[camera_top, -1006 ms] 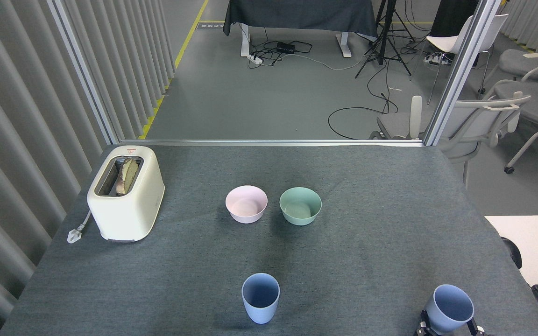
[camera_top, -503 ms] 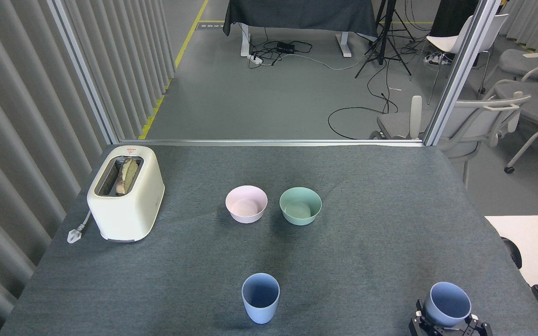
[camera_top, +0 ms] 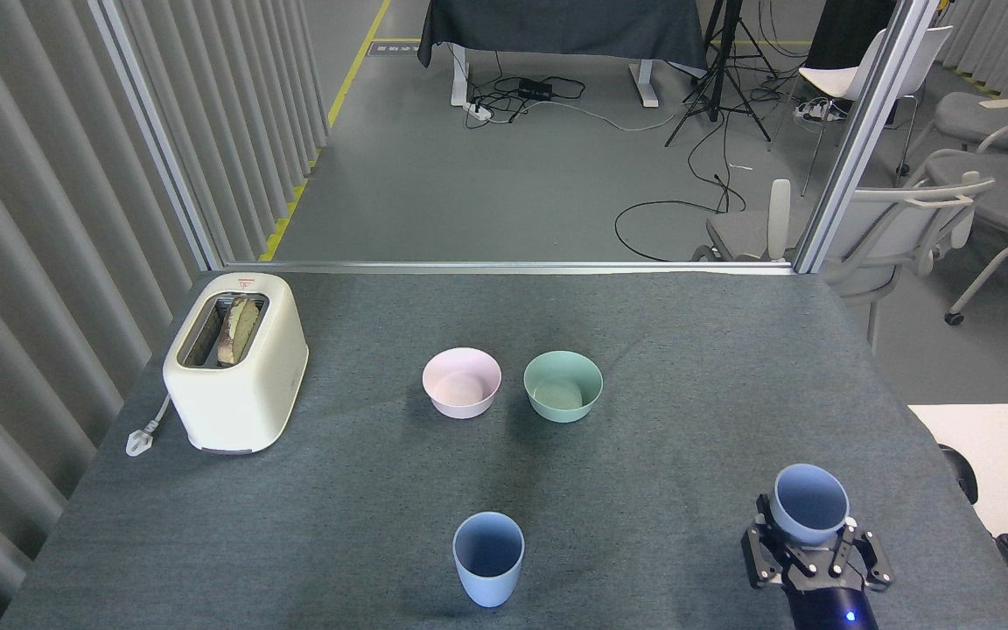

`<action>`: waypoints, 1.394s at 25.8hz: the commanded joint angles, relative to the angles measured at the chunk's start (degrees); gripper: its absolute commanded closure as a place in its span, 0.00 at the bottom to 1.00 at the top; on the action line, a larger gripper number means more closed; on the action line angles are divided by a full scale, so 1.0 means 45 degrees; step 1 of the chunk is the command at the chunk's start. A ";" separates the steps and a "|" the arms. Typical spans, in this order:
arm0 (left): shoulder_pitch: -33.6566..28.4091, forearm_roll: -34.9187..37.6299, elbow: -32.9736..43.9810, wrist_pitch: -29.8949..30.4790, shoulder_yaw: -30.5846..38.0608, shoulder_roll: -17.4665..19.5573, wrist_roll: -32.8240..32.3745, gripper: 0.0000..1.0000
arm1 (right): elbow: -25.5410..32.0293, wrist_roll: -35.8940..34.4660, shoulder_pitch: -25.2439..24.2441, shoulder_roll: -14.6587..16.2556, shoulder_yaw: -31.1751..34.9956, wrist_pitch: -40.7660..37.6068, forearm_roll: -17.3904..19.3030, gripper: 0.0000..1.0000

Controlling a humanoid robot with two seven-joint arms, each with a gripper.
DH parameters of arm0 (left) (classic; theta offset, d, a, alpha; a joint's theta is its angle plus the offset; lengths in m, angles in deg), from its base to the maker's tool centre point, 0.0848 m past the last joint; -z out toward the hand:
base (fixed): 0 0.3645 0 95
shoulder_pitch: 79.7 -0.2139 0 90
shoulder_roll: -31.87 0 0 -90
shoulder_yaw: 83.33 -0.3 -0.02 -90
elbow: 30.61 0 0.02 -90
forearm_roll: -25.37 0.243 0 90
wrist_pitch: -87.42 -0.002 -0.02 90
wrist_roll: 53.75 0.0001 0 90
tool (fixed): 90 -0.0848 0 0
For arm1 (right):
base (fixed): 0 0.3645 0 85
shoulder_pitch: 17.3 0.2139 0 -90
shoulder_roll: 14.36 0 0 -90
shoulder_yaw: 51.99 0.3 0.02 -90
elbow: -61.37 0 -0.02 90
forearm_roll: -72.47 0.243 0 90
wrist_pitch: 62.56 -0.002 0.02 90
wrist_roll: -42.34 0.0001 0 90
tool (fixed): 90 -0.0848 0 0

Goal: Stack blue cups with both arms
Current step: 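Lift the held blue cup with the right gripper over the centered cup, then lower the held cup into the centered blue cup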

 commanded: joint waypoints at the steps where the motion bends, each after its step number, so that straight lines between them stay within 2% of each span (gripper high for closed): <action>1: -0.0001 0.0000 0.0000 0.0002 0.0003 -0.0021 0.0001 0.00 | -0.0069 0.0887 0.1707 -0.0272 -0.1598 0.0903 -0.0022 0.41; 3: -0.0001 0.0000 0.0000 -0.0037 0.0003 -0.0021 0.0001 0.00 | -0.0089 0.0985 0.2371 -0.0487 -0.2790 0.1293 -0.0022 0.41; 6: -0.0001 0.0000 -0.0020 -0.0056 0.0003 -0.0041 0.0001 0.00 | 0.0146 0.1493 0.2644 -0.1444 -0.4450 0.1547 -0.0198 0.40; 9: -0.0001 0.0000 -0.0039 -0.0056 0.0003 -0.0041 0.0001 0.00 | 0.0907 0.1766 0.2273 -0.2440 -0.5524 0.1781 -0.0452 0.40; 11: -0.0001 0.0000 -0.0039 -0.0056 0.0003 -0.0021 0.0001 0.00 | 0.1708 0.1766 0.1434 -0.2733 -0.6090 0.1801 -0.0588 0.39; 16: -0.0001 0.0000 -0.0156 -0.0056 0.0003 -0.0021 0.0001 0.00 | 0.3934 0.2333 -0.0187 -0.2792 -0.6852 0.1762 -0.0706 0.38; 19: -0.0001 0.0000 -0.0156 -0.0056 0.0003 -0.0021 0.0001 0.00 | 0.4384 0.2352 -0.0969 -0.2714 -0.6930 0.1742 -0.0979 0.38; 22: 0.0019 0.0000 -0.0176 -0.0056 0.0003 -0.0041 0.0001 0.00 | 0.4423 0.2352 -0.1301 -0.2733 -0.6969 0.1684 -0.1077 0.37; 28: 0.0038 -0.0019 -0.0176 -0.0056 0.0003 -0.0002 0.0001 0.00 | 0.4052 0.2372 -0.1106 -0.3104 -0.7106 0.1645 -0.1174 0.37; 36: 0.0077 -0.0039 -0.0195 -0.0056 0.0061 -0.0021 0.0001 0.00 | 0.3466 0.2352 -0.1047 -0.3241 -0.7203 0.1606 -0.1174 0.36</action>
